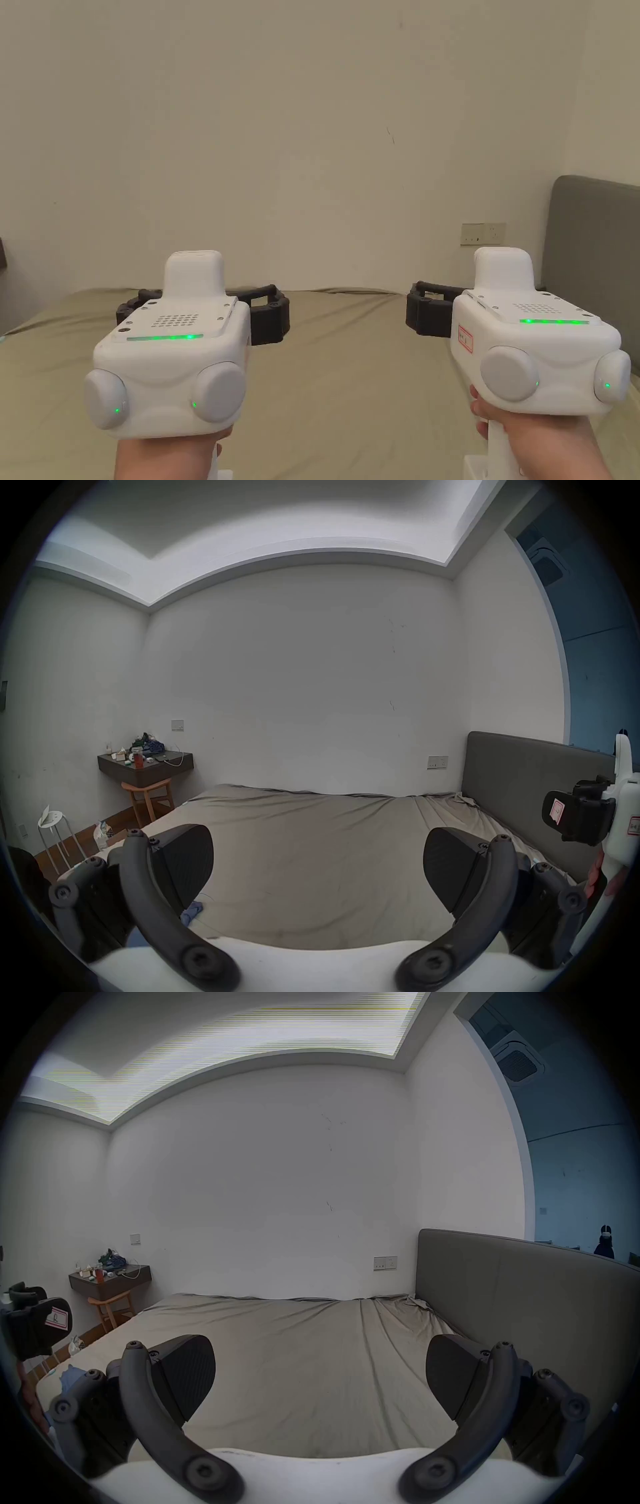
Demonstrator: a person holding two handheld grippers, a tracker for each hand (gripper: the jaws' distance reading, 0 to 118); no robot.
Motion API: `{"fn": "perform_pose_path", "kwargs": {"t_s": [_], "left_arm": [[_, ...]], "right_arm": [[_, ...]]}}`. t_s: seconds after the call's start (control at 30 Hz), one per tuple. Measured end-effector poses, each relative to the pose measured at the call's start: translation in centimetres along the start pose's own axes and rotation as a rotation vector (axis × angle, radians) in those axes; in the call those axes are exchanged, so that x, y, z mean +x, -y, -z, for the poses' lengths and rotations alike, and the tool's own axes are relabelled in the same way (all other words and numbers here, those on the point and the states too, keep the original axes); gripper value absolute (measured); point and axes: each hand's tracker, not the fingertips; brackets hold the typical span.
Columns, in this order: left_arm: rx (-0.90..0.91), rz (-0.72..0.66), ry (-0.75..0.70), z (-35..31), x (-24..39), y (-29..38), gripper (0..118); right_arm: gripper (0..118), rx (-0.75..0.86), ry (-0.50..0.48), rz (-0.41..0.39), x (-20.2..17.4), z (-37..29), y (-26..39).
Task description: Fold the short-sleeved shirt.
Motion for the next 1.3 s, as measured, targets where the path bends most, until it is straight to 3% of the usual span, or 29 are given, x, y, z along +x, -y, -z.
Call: {"fn": "perform_pose_path", "kwargs": {"t_s": [1.3], "left_arm": [[-0.002,-0.008,0.004,-0.43,-0.63,-0.42,118]], "right_arm": [[118,0.007,-0.002,0.012,-0.38,-0.42,-0.34]]}}
